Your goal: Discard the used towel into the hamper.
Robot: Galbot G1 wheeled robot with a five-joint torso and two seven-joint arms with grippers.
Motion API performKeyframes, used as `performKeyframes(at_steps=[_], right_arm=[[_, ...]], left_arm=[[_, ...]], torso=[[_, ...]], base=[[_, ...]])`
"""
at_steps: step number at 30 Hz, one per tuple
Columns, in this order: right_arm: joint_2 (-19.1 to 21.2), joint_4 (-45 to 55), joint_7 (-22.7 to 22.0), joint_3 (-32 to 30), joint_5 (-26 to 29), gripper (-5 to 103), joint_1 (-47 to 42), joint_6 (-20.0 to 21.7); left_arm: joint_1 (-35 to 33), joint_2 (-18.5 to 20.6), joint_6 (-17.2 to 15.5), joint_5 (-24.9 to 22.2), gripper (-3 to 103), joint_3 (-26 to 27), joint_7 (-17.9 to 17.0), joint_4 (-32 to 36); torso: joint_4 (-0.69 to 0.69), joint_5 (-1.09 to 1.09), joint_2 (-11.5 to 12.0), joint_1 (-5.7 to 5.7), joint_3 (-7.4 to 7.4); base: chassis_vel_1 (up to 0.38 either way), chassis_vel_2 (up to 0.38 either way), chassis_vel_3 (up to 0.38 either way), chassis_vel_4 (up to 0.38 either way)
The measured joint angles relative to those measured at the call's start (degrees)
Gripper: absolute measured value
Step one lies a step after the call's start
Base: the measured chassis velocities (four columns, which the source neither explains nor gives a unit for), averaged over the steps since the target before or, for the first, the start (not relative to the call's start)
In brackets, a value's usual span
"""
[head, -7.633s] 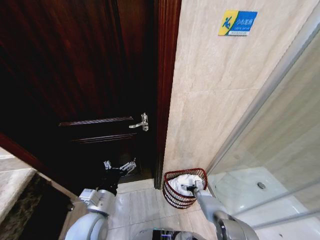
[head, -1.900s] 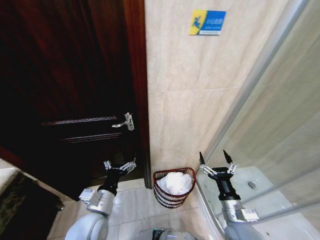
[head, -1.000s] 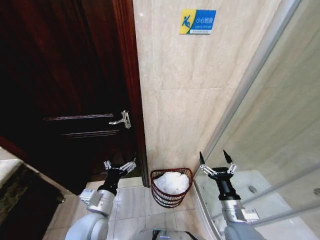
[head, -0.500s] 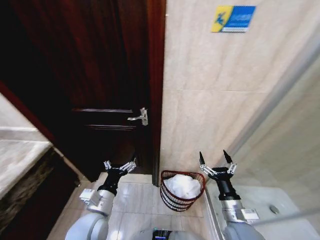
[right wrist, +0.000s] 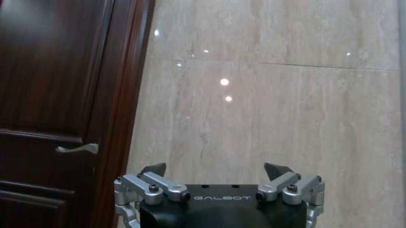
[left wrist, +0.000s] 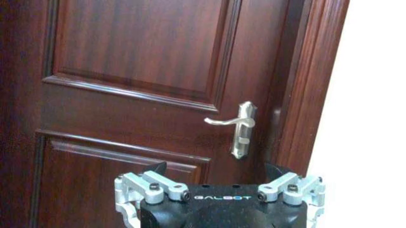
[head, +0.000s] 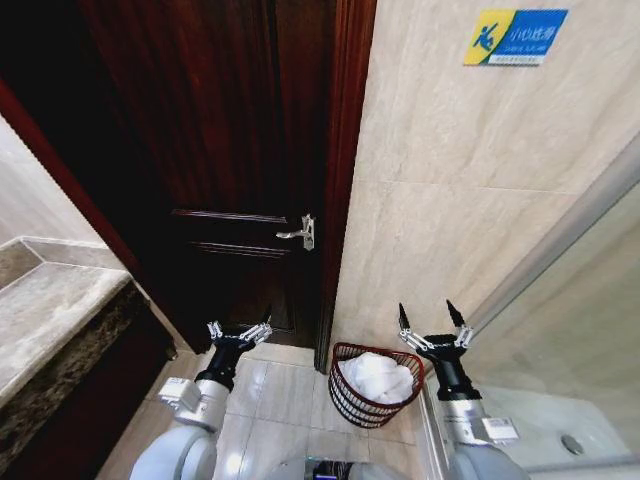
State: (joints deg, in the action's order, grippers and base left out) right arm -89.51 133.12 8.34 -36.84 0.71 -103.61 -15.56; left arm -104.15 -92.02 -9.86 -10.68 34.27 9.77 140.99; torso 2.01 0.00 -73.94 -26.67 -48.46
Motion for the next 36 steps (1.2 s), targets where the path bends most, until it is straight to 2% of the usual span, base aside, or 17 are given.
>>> performKeyframes(at_steps=[22, 36], right_arm=[[0.0, 0.0, 0.0, 0.0, 0.0, 100, 0.0, 0.0], [0.0, 0.0, 0.0, 0.0, 0.0, 100, 0.0, 0.0]], left_arm=[[0.0, 0.0, 0.0, 0.0, 100, 0.0, 0.0, 0.0], [0.0, 0.0, 0.0, 0.0, 100, 0.0, 0.0, 0.0]], torso=[[0.01, 0.00, -0.1, -0.06, -0.06], [0.01, 0.00, -2.2, -1.05, -1.19]], base=[[-0.017, -0.018, -0.015, -0.016], [0.000, 0.000, 0.000, 0.000]])
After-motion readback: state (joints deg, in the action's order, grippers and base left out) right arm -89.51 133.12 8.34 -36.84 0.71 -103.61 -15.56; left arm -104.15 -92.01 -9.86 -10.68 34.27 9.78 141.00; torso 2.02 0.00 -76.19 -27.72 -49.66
